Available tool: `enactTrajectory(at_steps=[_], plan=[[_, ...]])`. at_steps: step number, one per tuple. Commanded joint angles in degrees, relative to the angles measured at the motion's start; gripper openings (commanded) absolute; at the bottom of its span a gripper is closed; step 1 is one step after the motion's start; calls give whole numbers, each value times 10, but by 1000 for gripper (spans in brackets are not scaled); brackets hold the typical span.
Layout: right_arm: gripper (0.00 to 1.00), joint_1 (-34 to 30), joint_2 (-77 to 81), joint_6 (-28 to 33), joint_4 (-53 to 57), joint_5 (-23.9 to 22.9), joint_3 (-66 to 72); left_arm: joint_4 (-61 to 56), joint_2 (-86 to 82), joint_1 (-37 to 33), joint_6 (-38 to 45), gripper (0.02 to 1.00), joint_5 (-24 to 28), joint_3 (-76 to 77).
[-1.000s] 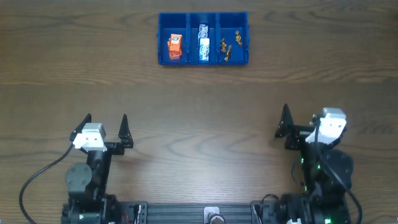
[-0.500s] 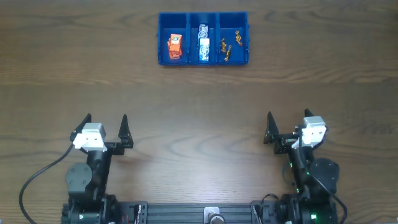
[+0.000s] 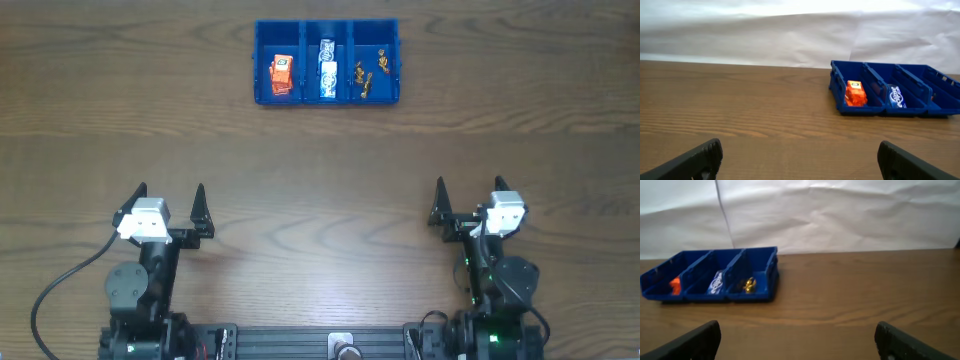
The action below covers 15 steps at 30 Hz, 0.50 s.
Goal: Sort Candies Into Trays
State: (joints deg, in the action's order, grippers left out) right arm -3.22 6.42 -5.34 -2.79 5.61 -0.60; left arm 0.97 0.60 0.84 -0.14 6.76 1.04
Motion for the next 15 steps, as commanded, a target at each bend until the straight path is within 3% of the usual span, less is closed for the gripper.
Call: enactTrajectory(at_steps=[1,15], plan=[[998,-24,-66,7,33,7,2,28,-4,-2,4,996,17,-8],[998,4,-63,7,40,7,2,28,-4,-2,4,996,17,-8]])
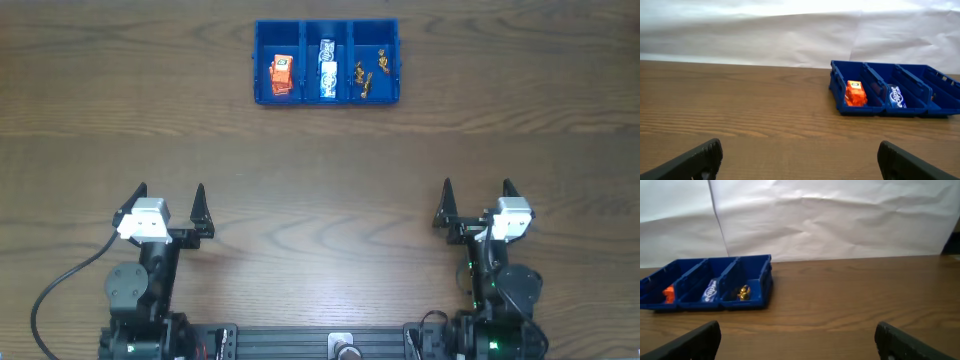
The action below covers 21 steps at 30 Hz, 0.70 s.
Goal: Sort Candies Into Trays
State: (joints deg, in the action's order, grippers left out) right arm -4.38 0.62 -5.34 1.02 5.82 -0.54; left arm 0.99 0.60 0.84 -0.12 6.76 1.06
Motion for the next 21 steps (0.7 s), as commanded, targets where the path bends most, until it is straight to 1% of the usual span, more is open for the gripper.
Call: enactTrajectory(at_steps=[1,4,10,21], plan=[[998,17,-5,7,5,5,2,28,-4,-2,3,996,17,-8],[998,18,-5,7,33,5,2,28,-4,-2,3,996,17,-8],[998,18,-5,3,35,-8,1,28,-4,-2,3,996,17,-8],[998,18,-1,3,34,-8,1,28,-4,-2,3,996,17,-8]])
